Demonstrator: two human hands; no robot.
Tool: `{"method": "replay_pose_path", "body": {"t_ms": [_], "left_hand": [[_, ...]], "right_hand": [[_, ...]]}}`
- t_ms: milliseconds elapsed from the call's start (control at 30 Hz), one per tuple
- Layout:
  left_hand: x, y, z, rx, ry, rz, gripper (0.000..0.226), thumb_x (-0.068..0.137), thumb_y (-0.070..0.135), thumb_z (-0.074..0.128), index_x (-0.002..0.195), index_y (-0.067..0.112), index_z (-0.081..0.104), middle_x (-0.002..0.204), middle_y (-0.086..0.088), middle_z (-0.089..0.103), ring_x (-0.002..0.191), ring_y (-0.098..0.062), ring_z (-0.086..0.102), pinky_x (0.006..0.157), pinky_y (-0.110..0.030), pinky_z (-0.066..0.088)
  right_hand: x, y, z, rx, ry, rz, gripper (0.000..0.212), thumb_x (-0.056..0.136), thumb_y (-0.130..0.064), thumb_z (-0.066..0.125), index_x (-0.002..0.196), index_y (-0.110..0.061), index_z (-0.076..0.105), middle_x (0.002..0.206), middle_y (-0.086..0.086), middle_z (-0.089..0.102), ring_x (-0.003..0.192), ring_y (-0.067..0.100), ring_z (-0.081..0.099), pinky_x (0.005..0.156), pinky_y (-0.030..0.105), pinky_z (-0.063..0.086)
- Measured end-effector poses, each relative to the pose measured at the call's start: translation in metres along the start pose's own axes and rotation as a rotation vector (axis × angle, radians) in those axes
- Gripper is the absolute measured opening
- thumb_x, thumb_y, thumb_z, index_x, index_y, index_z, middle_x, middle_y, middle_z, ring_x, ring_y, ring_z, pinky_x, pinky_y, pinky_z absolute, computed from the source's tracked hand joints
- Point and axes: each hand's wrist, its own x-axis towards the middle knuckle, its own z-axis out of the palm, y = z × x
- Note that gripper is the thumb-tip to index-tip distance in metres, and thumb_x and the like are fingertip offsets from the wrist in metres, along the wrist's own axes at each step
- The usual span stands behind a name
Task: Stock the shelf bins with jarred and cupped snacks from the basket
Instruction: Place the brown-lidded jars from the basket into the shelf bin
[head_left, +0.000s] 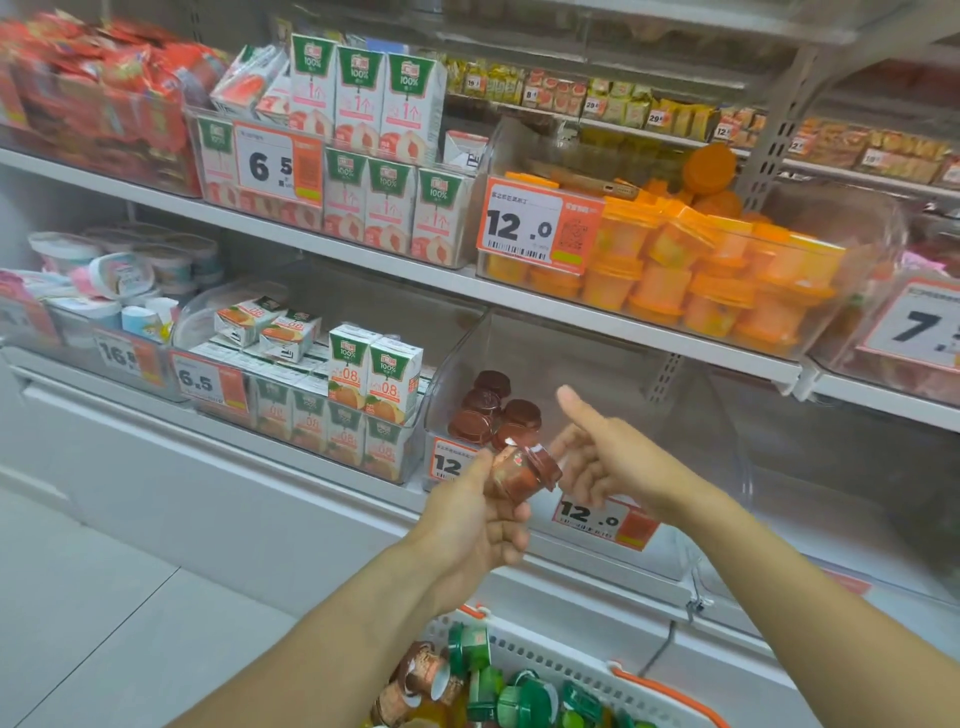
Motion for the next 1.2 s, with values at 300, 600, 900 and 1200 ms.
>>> {"method": "replay_pose_path", "body": {"t_ms": [300, 600, 900, 1200], "left_hand": [[0.007, -0.001, 0.005, -0.032, 0.040, -0.068, 0.059, 0.106, 0.050, 0.030, 0.106, -0.001, 0.060, 0.063, -0.010, 0.060, 0.043, -0.017, 0.045, 0.037, -0.021, 0.028], [0.014, -0.004, 0.002, -0.022, 0.106, -0.140, 0.047, 0.106, 0.042, 0.035, 0.109, 0.001, 0.058, 0.070, -0.011, 0.069, 0.045, -0.019, 0.050, 0.039, -0.022, 0.029], [0.033, -0.015, -0.009, 0.058, 0.068, -0.207, 0.047, 0.105, 0.043, 0.037, 0.104, 0.002, 0.061, 0.072, -0.012, 0.069, 0.044, -0.020, 0.050, 0.041, -0.021, 0.030], [0.038, -0.011, -0.038, 0.181, 0.125, -0.215, 0.048, 0.104, 0.043, 0.040, 0.105, 0.002, 0.064, 0.073, -0.010, 0.070, 0.046, -0.019, 0.052, 0.041, -0.024, 0.030]], "right_hand": [[0.010, 0.005, -0.003, 0.129, -0.016, -0.272, 0.017, 0.085, -0.024, 0.077, 0.095, -0.009, 0.078, 0.094, 0.034, 0.065, 0.069, 0.025, 0.059, 0.066, 0.037, 0.049], [0.083, 0.010, -0.024, 0.162, 0.605, -0.103, 0.026, 0.077, -0.037, 0.082, 0.069, -0.014, 0.074, 0.071, 0.009, 0.073, 0.064, 0.019, 0.065, 0.060, 0.031, 0.053], [0.172, 0.036, -0.043, -0.280, 0.626, -0.071, 0.030, 0.075, -0.034, 0.081, 0.079, -0.004, 0.078, 0.090, 0.007, 0.076, 0.084, 0.019, 0.068, 0.082, 0.031, 0.055], [0.222, 0.051, -0.024, -0.302, 0.386, -0.003, 0.024, 0.070, -0.025, 0.086, 0.087, -0.010, 0.080, 0.093, 0.004, 0.077, 0.087, 0.017, 0.071, 0.079, 0.027, 0.055]]}}
